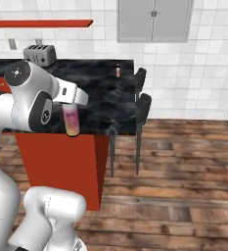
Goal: Place the large bottle from the dining counter next to the other large bottle outside the sink, and place the small bottle from the dining counter next to the other small bottle inside the sink.
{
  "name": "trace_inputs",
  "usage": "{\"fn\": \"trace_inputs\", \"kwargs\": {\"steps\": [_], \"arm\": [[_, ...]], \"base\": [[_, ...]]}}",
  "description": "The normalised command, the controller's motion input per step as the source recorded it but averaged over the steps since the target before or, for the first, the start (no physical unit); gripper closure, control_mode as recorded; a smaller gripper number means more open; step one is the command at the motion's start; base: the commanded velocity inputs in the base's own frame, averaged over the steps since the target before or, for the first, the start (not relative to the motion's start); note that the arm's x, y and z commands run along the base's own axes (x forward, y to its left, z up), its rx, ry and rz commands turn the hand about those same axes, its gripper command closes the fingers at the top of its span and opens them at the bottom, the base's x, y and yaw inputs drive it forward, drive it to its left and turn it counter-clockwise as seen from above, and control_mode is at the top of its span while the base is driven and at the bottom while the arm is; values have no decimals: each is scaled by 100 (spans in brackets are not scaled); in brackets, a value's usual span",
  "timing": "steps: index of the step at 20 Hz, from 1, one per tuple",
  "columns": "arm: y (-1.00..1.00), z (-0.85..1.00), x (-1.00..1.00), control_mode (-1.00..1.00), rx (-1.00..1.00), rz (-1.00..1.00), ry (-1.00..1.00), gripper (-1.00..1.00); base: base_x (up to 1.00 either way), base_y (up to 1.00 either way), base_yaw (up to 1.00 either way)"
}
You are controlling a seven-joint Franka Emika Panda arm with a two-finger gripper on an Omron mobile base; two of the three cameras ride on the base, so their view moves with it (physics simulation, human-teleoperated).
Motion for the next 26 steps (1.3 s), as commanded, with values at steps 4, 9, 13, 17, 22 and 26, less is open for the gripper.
{"fn": "trace_inputs", "kwargs": {"steps": [4,9,13,17,22,26], "arm": [[0,0,0,100,0,0,0,100],[0,0,0,100,0,0,0,100],[0,0,0,100,0,0,0,100],[0,0,0,100,0,0,0,100],[0,0,0,100,0,0,0,100],[0,0,0,100,0,0,0,100]], "base": [[-41,99,22],[-31,96,23],[0,100,14],[0,100,11],[0,100,5],[0,100,7]]}}
